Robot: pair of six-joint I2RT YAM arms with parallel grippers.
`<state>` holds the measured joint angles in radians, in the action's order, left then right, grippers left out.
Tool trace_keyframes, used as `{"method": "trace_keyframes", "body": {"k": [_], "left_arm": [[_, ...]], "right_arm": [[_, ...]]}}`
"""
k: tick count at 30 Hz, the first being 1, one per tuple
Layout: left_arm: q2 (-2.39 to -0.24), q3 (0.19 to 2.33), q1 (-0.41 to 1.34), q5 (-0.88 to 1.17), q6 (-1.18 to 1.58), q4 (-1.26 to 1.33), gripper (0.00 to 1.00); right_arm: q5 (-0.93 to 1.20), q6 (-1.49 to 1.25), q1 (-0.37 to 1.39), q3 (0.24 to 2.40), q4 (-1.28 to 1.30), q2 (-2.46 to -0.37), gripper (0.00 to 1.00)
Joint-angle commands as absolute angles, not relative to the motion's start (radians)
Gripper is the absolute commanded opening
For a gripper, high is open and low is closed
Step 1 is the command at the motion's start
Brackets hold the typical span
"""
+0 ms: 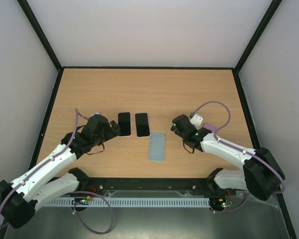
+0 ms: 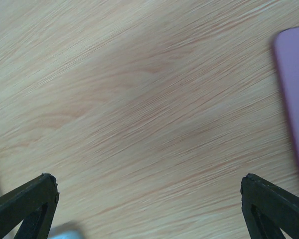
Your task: Put the phone into the phone case
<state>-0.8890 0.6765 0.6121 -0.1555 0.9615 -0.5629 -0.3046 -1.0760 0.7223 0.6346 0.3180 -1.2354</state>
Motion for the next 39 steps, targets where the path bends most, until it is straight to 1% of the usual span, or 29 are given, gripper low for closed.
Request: {"method": "trace_keyframes", "body": {"k": [1,6,12,18,27,33,39], "left_arm": [[-0.846,0.685,0.608,-0.127,0.889,-0.563,0.99],[-0.788,0.673,0.608,-0.117,0.863,-0.537,1.0],[-0.762,0.653,0.607,-0.106,0.868,-0.53,0.99],[-0.762,0.628,0.608,-0.077,0.861,-0.52,1.0],[-0.787,0.633,0.607,-0.08,0.853,-0.513,0.99],[-0.796,0.62,0.607,-0.082,0.851,-0.509,1.0],[-0.804,0.617,0.606,-0.073,0.85,-0.502,0.99]], "right_arm": [[-0.353,-1.019,0.616,0.605,0.388,-1.219,0.98],[-0.33,-0.973,0.493,0.587,0.364,-1.247,0.97],[-0.311,-0.893,0.336,0.61,0.362,-1.379,0.97],[-0.296,-0.823,0.236,0.618,0.328,-1.468,0.98],[-0.273,-0.79,0.204,0.615,0.3,-1.543,0.98],[-0.095,-0.753,0.203,0.595,0.239,-1.526,0.99],[0.065,-0.753,0.203,0.579,0.22,-1.464,0.92]]}}
